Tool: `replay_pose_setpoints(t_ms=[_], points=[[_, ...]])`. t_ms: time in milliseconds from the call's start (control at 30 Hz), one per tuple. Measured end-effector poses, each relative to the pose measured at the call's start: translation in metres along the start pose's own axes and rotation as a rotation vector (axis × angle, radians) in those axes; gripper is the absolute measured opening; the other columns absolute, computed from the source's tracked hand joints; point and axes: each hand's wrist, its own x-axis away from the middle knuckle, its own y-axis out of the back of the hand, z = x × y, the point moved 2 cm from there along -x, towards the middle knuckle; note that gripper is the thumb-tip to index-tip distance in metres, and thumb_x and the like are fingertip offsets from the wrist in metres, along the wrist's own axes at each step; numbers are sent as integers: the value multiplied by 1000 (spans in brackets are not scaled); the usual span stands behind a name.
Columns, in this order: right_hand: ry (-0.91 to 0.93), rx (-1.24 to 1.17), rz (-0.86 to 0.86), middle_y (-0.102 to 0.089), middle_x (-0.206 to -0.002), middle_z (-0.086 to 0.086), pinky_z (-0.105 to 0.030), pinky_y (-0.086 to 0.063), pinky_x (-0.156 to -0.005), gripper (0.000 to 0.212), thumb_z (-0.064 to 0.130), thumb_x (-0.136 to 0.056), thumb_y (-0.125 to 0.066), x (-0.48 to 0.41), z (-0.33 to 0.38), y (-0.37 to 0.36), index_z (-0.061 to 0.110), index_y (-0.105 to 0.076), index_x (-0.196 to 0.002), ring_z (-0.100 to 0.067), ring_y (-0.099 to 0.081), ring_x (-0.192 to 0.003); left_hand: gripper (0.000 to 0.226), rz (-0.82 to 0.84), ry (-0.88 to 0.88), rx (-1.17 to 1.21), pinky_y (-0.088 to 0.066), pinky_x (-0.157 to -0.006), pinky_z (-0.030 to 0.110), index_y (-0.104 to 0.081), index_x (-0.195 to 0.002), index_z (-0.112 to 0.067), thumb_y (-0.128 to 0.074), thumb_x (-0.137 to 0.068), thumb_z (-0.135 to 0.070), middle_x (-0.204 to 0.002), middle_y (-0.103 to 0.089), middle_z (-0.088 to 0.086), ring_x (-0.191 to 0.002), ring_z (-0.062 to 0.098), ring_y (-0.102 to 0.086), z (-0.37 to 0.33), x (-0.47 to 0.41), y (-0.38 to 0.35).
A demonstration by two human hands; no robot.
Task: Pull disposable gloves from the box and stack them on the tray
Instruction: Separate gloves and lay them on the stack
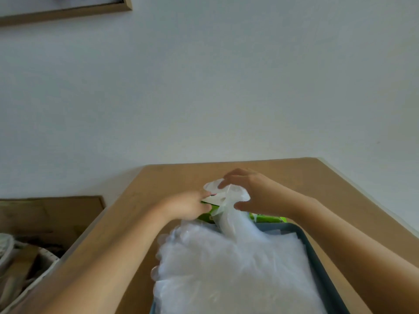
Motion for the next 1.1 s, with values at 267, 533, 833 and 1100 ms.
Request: replay_pose_setpoints(t_ms=[267,533,833,1100], points=[[61,214,-35,-52,-130,1,-23,-22,-107,6,23,-85,-68,-37,-13,-25,19,-72,-87,-15,-35,-126,54,103,74,-67,-39,-89,28,-35,-148,-27,-36,-96,-10,-149,-38,8,-123,26,-48,6,-23,-20],[-138,-490,-379,-71,-88,14,-17,-42,-86,8,23,-82,-73,-11,-4,44,24,-68,-76,1,-63,-91,54,100,47,24,-38,-75,24,-42,-142,-28,-38,-93,-8,-142,-43,5,-102,20,-48,13,-29,-21],[-88,-638,-376,-70,-70,6,-17,-48,-73,12,23,-78,-74,21,45,86,15,-68,-72,-5,-63,-69,75,-300,-332,973,-36,-111,32,-64,-115,-25,-43,-72,-83,-124,-65,-11,-120,4,-56,-5,18,20],[-114,-565,-363,-63,-59,4,-18,-42,-55,23,25,-84,-71,40,84,98,15,-61,-65,-7,-53,-54,66,-246,-517,904,-46,-103,43,-73,-104,-24,-77,-57,-69,-108,-72,1,-107,17,-66,-61,87,39]])
